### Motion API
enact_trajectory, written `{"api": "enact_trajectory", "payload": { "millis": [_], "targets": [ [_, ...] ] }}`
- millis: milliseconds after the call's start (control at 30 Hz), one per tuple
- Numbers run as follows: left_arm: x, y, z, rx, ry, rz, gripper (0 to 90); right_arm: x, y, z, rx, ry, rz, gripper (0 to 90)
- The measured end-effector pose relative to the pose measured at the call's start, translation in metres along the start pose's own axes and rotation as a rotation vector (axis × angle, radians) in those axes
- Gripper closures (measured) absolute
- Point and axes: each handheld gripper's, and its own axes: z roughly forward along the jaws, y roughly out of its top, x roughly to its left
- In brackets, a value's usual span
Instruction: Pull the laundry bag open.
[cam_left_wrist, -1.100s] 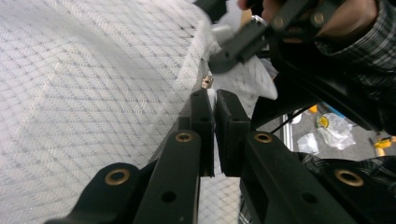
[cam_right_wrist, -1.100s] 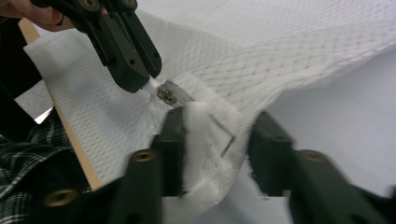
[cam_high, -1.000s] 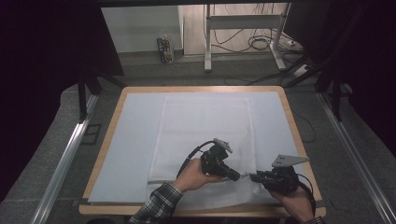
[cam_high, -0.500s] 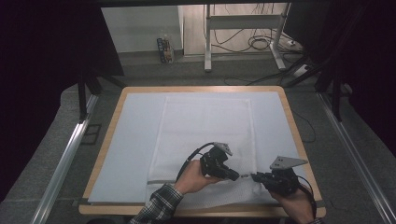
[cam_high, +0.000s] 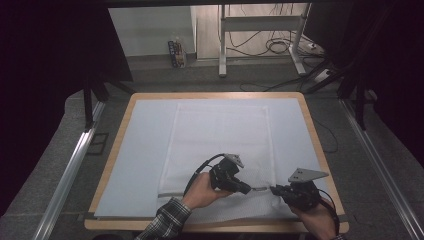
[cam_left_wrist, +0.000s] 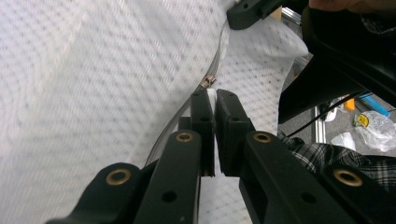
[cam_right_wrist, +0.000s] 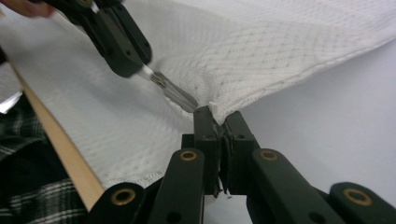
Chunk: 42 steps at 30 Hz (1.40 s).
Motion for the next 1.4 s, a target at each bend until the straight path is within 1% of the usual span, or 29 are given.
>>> {"api": "enact_trajectory", "payload": {
  "millis": [33, 100, 167, 200, 233, 300, 333, 400, 500, 533, 567, 600, 667, 733, 800, 933, 1133, 1200, 1233, 1300, 1333, 1400],
  "targets": [
    [0.001, -0.002, -0.002, -0.006, -0.009, -0.007, 87.6, -0.001, 0.0, 0.0, -0.002, 0.005, 0.006, 85.5],
    [0.002, -0.004, -0.005, -0.009, -0.004, -0.008, 87.6, -0.001, -0.001, -0.001, -0.005, 0.005, 0.009, 85.5],
    [0.002, -0.005, -0.005, -0.011, -0.007, -0.012, 87.6, -0.001, -0.001, -0.001, -0.005, 0.009, 0.007, 85.4],
    [0.002, -0.006, -0.006, -0.012, -0.007, -0.009, 87.6, 0.0, 0.0, 0.0, -0.005, 0.011, -0.002, 85.4],
    [0.002, -0.007, -0.007, -0.009, 0.002, -0.011, 87.6, 0.001, 0.0, 0.0, -0.001, 0.007, -0.004, 85.4],
    [0.002, -0.009, -0.007, -0.011, 0.0, -0.013, 87.6, 0.001, 0.0, 0.0, 0.0, 0.0, -0.011, 85.4],
    [0.002, -0.011, -0.009, -0.007, 0.012, -0.013, 87.6, 0.001, -0.001, 0.0, 0.001, -0.001, -0.01, 85.4],
    [0.003, -0.013, -0.012, -0.012, 0.013, -0.017, 87.6, 0.0, -0.002, -0.001, 0.0, 0.001, -0.001, 85.4],
    [0.002, -0.015, -0.015, -0.017, 0.017, -0.02, 87.6, -0.001, -0.002, -0.001, -0.002, -0.001, 0.0, 85.4],
    [0.002, -0.015, -0.016, -0.019, 0.012, -0.021, 87.6, -0.001, -0.002, -0.001, 0.0, -0.001, -0.003, 85.4],
    [0.002, -0.016, -0.016, -0.016, 0.022, -0.018, 87.6, -0.001, -0.002, -0.001, -0.002, 0.002, 0.0, 85.3],
    [0.002, -0.017, -0.017, -0.013, 0.025, -0.018, 87.6, 0.0, -0.002, -0.001, 0.005, -0.008, -0.007, 85.4],
    [0.002, -0.019, -0.019, -0.011, 0.028, -0.02, 87.6, 0.0, -0.002, 0.0, 0.006, -0.001, -0.004, 85.3],
    [0.002, -0.022, -0.021, -0.013, 0.034, -0.025, 87.6, 0.0, -0.002, 0.0, 0.009, -0.013, -0.009, 85.3],
    [0.003, -0.024, -0.023, -0.013, 0.04, -0.03, 87.5, -0.001, -0.003, 0.0, 0.011, -0.013, -0.002, 85.3],
    [0.005, -0.029, -0.03, -0.021, 0.045, -0.044, 87.5, -0.002, -0.004, -0.001, 0.014, -0.017, 0.003, 85.3],
    [0.005, -0.036, -0.035, -0.026, 0.052, -0.051, 87.6, -0.001, -0.004, 0.0, 0.013, -0.02, -0.004, 85.3],
    [0.005, -0.037, -0.035, -0.032, 0.044, -0.056, 87.5, -0.002, -0.004, 0.0, 0.013, -0.013, -0.001, 85.3],
    [0.005, -0.038, -0.037, -0.023, 0.055, -0.053, 87.5, -0.001, -0.004, 0.0, 0.013, -0.017, -0.003, 85.3],
    [0.005, -0.04, -0.038, -0.028, 0.054, -0.055, 87.5, -0.001, -0.004, 0.0, 0.017, -0.023, -0.008, 85.3],
    [0.006, -0.042, -0.04, -0.03, 0.06, -0.061, 87.6, -0.002, -0.004, 0.0, 0.018, -0.02, -0.005, 85.3],
    [0.007, -0.045, -0.043, -0.034, 0.056, -0.068, 87.5, -0.002, -0.004, -0.001, 0.019, -0.02, -0.002, 85.3]
  ]
}}
